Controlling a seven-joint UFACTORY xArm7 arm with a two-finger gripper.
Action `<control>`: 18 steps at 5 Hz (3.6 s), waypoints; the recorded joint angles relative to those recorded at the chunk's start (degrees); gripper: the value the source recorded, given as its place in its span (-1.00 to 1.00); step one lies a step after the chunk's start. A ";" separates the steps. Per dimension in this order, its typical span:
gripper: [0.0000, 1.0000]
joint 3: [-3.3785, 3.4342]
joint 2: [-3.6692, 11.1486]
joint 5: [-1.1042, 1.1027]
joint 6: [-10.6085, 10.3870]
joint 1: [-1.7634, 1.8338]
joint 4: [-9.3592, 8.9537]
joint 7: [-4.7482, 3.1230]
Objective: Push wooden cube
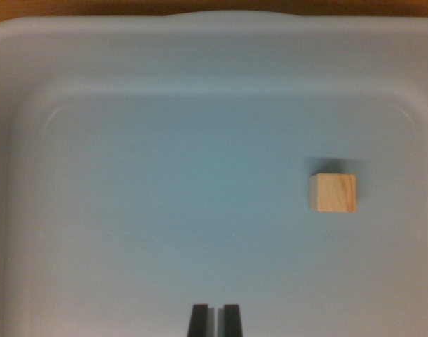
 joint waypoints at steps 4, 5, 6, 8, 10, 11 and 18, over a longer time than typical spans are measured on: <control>-1.00 -0.17 0.40 0.06 -0.93 -0.15 -0.65 -0.35; -1.00 -0.33 0.80 0.12 -1.86 -0.31 -1.30 -0.71; -1.00 -0.33 0.80 0.12 -1.86 -0.31 -1.30 -0.71; -1.00 -0.56 1.33 0.20 -3.10 -0.51 -2.17 -1.18; -1.00 -0.83 1.99 0.30 -4.62 -0.76 -3.23 -1.77; -1.00 -1.15 2.75 0.42 -6.39 -1.05 -4.47 -2.44; -1.00 -2.29 5.50 0.84 -12.77 -2.10 -8.93 -4.88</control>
